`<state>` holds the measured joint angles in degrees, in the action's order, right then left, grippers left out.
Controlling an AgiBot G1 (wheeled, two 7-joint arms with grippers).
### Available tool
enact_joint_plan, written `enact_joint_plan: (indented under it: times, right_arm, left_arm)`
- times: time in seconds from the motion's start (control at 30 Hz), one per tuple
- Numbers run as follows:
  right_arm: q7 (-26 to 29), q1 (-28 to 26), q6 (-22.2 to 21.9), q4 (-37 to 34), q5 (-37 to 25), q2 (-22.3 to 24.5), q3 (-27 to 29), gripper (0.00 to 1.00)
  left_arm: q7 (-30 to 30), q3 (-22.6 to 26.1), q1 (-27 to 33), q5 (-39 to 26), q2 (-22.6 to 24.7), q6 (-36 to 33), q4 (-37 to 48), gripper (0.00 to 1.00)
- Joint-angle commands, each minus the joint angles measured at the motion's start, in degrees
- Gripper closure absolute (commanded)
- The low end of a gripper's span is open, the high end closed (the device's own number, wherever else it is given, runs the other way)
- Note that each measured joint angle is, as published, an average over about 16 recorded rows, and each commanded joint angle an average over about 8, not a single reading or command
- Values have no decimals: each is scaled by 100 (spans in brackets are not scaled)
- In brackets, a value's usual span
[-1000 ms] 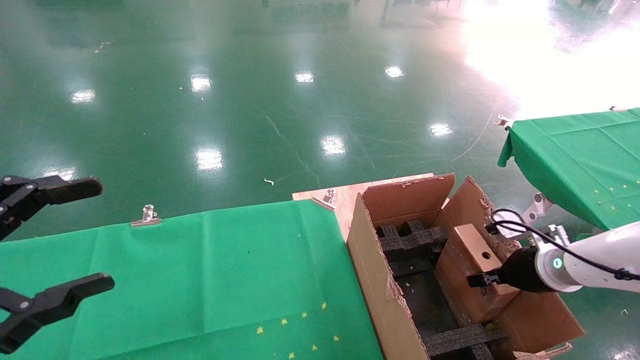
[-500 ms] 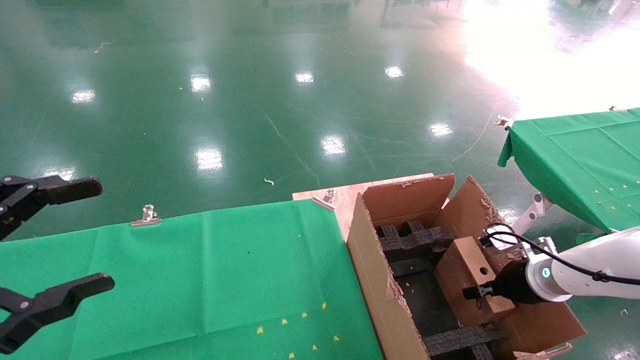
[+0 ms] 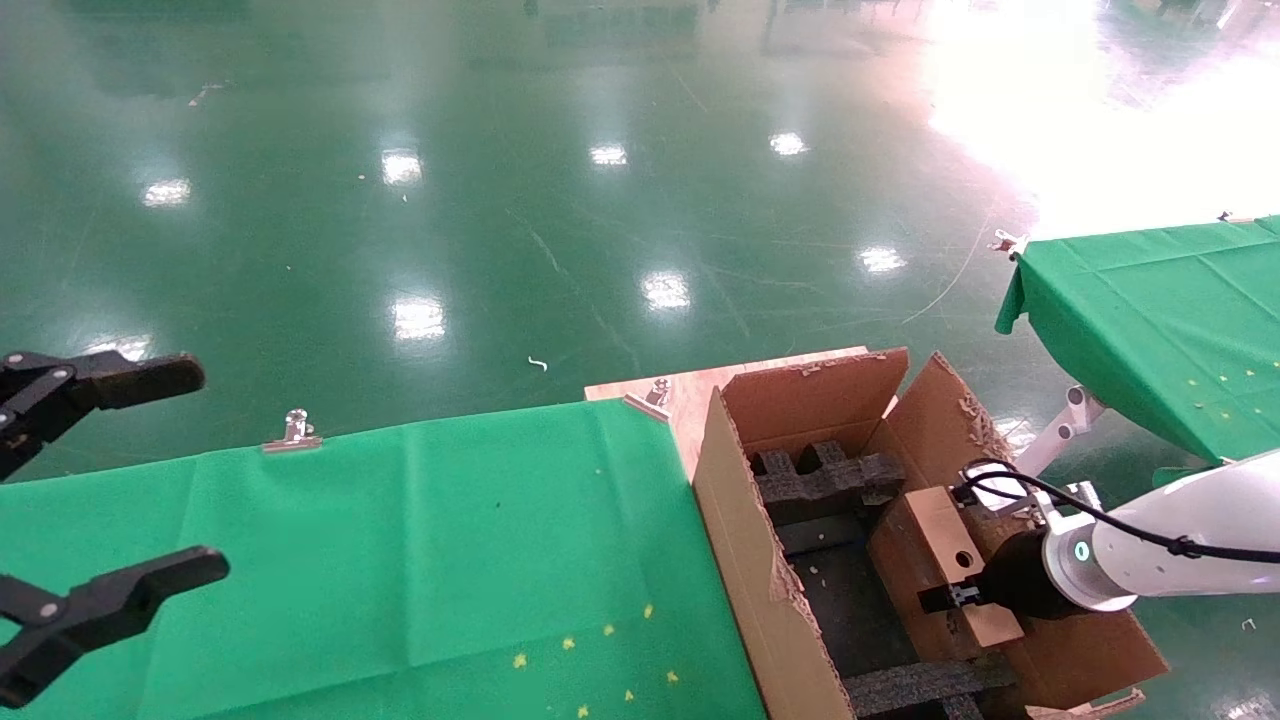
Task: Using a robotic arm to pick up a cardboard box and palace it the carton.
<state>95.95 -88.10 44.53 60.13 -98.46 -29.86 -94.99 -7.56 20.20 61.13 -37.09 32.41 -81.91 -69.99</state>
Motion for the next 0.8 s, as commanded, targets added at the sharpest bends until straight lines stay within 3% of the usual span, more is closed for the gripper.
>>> enact_joint_plan:
  times: [0.03,0.8]
  right_arm:
    - [3,-1,6,4,8,1,1,0]
    - [77,-556,154,302,-83,320,215,0]
  left_arm:
    - [0,0,0,0,0,0,0,0]
    - [0,0,0,0,0,0,0,0]
